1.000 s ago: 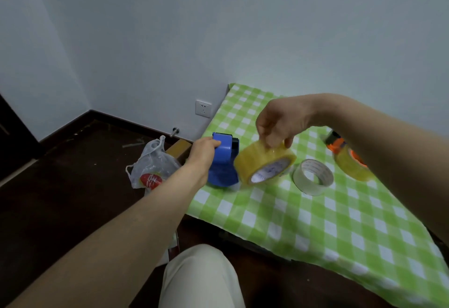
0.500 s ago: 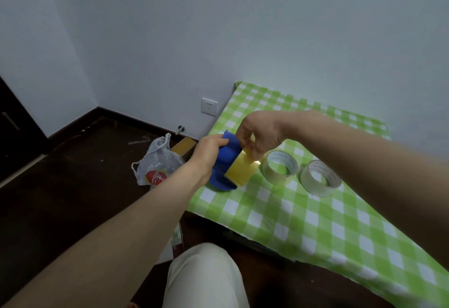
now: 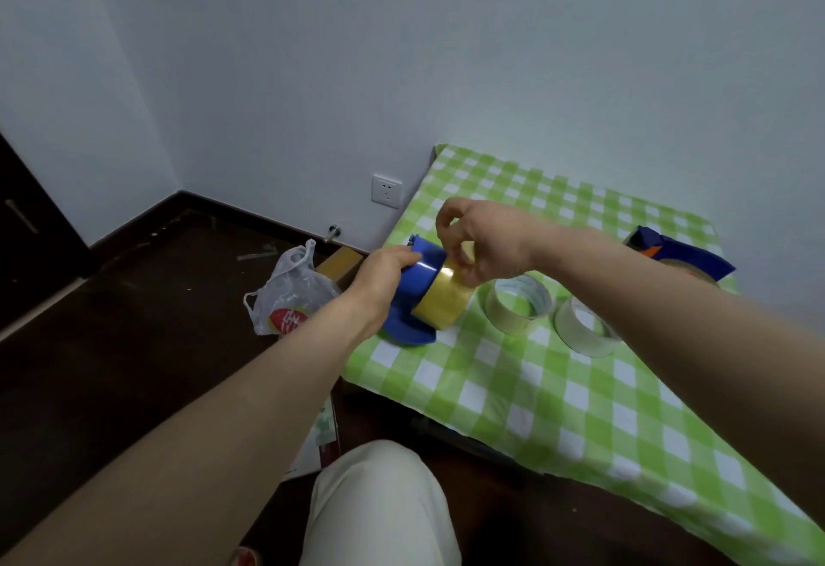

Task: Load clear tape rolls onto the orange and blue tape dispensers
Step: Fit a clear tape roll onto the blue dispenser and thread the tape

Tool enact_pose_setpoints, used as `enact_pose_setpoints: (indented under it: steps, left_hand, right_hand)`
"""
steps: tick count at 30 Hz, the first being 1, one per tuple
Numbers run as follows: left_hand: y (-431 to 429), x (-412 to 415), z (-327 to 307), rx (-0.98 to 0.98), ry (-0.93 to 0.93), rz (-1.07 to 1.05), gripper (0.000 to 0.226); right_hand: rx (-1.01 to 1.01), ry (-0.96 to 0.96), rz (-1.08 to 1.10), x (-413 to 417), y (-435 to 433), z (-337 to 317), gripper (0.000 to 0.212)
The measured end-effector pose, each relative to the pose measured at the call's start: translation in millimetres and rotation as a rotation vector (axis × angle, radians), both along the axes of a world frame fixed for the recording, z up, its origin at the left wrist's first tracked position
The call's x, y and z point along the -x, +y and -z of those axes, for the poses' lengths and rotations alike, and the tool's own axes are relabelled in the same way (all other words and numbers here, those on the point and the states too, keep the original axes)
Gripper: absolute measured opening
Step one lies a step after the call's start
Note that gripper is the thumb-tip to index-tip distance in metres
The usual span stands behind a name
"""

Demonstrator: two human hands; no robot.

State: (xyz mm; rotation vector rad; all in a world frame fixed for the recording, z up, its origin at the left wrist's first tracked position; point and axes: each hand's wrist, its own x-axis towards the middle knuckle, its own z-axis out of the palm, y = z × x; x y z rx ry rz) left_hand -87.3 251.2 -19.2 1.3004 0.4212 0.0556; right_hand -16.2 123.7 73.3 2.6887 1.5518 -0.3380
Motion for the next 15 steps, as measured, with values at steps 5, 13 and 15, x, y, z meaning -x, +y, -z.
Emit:
enact_pose_setpoints:
  steps: [5,13,15]
  left_hand:
    - [-5,8,-3,-0.259,0.001,0.271,0.038]
    - [-13,7,8,-0.364,0.037,0.139,0.094]
    - [-17,10,8,-0.349,0.035,0.110,0.094]
  right_hand:
    - [0.045,-0.148,-0.039,5,-6,-5,0.016]
    - [0.048,-0.384,0.067,2,6,-26,0.035]
    - [-0.264,-0.354,0.280,-6,2,-37,0.033]
